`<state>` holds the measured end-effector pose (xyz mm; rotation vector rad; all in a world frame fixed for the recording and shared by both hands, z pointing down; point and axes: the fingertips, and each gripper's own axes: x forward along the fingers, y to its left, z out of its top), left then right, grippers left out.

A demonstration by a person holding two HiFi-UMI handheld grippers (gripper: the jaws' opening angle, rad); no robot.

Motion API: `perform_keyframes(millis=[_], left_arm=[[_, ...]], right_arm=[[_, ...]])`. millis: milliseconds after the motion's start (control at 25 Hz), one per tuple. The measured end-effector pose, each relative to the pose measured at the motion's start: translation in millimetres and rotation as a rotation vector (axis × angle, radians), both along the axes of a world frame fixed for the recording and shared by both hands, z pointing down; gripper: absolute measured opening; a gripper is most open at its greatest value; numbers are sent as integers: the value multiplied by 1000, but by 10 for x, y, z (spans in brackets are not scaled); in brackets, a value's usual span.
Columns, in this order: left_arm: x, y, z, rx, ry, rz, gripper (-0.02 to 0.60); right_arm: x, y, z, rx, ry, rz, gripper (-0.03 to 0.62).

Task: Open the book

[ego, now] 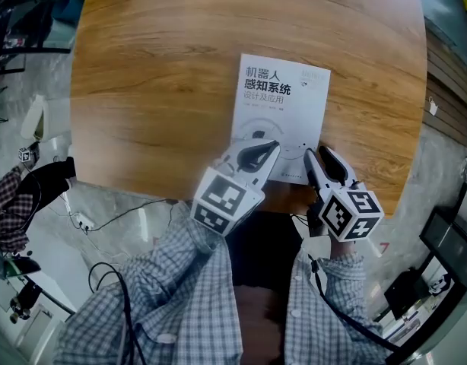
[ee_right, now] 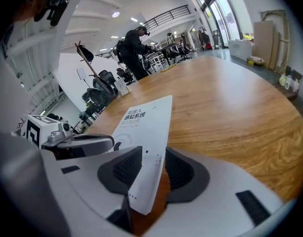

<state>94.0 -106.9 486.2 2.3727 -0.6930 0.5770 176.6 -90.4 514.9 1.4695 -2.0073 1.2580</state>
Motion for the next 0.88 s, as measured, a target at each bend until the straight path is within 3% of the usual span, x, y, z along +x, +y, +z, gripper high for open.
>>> perform_keyframes(millis=[120, 320, 680, 880], left_arm=[[36, 19, 32, 0, -9, -2, 8], [76, 46, 61, 5, -24, 8, 8], [81, 43, 65, 15, -46, 7, 8], [61, 19, 49, 11, -42, -30, 8]], right_arm=[[38, 4, 76, -30, -36, 1, 140], [31, 16, 164, -95, -143, 11, 72], [51, 6, 137, -121, -203, -4, 40], [36, 4, -63, -83, -363, 49, 29]])
